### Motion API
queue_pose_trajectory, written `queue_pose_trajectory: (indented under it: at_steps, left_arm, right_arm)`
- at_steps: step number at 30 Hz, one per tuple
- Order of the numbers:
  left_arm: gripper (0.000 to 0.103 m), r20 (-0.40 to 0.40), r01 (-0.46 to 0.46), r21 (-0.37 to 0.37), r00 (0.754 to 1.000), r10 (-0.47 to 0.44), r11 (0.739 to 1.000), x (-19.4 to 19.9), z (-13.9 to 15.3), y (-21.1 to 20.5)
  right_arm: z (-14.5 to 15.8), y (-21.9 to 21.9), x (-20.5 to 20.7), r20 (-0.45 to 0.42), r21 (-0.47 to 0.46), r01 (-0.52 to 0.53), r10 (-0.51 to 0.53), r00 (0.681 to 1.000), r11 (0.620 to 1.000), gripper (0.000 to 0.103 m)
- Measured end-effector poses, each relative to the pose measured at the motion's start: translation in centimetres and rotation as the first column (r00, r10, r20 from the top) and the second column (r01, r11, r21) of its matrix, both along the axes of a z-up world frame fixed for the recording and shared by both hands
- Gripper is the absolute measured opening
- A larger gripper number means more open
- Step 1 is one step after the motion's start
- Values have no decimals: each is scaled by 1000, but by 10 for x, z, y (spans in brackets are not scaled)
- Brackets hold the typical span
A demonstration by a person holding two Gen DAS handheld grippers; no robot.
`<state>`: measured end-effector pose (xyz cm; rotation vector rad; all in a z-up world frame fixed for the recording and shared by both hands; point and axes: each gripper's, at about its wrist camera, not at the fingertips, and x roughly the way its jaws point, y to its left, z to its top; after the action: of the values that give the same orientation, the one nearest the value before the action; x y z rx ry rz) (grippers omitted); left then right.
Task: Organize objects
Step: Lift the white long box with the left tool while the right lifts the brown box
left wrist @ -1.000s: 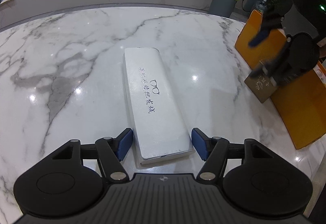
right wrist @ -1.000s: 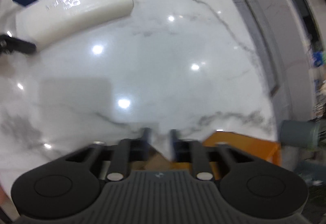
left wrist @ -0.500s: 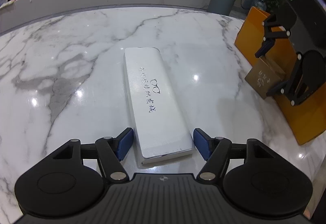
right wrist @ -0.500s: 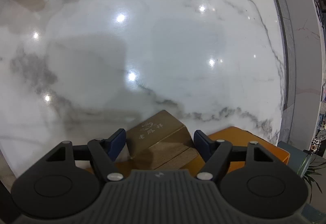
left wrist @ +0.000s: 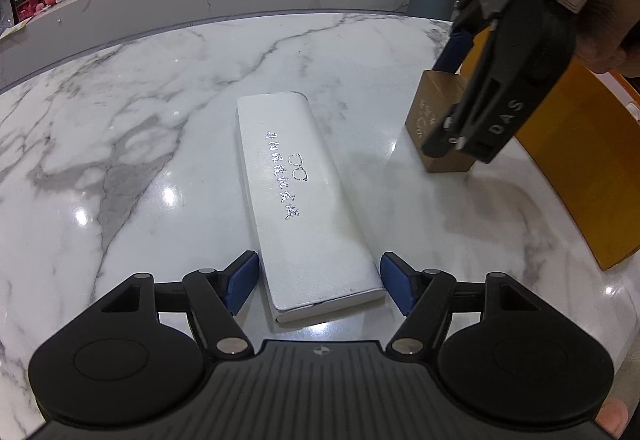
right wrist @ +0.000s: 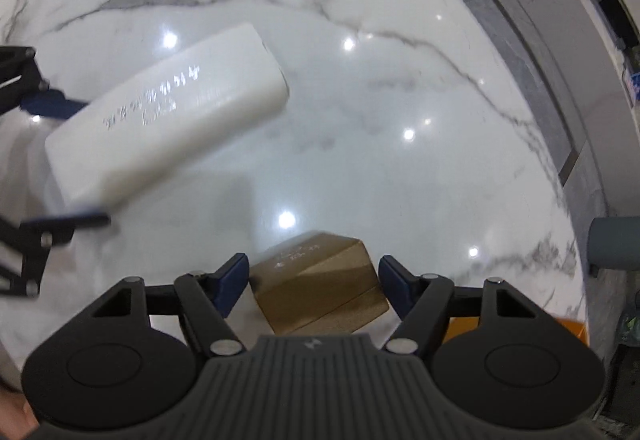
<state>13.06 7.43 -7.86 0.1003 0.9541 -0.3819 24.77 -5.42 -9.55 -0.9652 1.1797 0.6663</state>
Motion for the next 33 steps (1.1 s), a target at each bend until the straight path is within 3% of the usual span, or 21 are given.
queue_pose_trajectory:
  at_steps: [7,13,16,21,23,25,33]
  left_arm:
    - [81,-5,1,54,1000,0,999,4,5,-8]
    - [89,33,-3,79,999,1,997,16,11,-16]
    - [89,41,1,108,999,-5,994,25,8,-22]
    - [94,39,-24,155,999,18,988,40,-3,-32]
    - [96,34,-49,125,998,45,991,45,-5,-31]
    - [96,25,-66,109,998,64,992,49,-5,-30]
    - [96,17,-102,96,995,100,990,59,-3,-30]
  right_arm:
    - [-1,0,1,-2,21,30,-30,1000,999,73]
    - [1,-23,14,-55,112,245,-240,969,963,79]
    - [-2,-37,20,-100,175,374,-362,927,911,79]
    - [-12,-61,27,-231,250,632,-589,774,733,77]
    - [-17,-65,35,-271,250,694,-639,720,676,65]
    - [-17,-66,34,-281,250,711,-654,703,657,64]
    - [-14,-58,36,-268,270,728,-676,686,631,64]
